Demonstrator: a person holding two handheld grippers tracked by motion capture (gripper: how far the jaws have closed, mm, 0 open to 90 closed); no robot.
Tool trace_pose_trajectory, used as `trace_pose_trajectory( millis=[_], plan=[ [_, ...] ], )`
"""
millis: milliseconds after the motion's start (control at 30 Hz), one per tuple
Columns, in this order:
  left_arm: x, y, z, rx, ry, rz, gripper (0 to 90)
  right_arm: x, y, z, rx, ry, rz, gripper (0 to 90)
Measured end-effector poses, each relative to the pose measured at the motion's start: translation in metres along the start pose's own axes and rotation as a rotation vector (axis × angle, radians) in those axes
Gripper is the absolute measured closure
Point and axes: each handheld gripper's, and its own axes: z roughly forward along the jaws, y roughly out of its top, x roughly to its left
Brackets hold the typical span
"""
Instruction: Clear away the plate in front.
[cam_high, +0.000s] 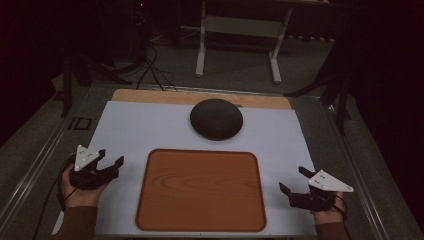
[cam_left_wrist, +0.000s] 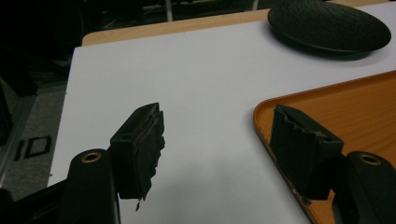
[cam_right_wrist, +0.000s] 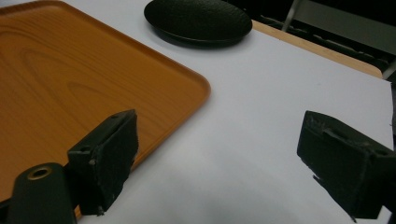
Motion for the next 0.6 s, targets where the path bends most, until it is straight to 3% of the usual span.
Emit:
trace_pose_trajectory(
  millis=[333,600],
  plan=[
    [-0.001,0.001,0.002,0.006,-0.026,-0.043,34.8,-0.002,-0.002,0.006,0.029,-0.01,-0.006,12.3],
    [-0.011,0.02,0.009,0.001,-0.058,-0.039,35.9,-0.001,-0.002,0.006,0.03,-0.011,-0.011,12.3]
  ],
)
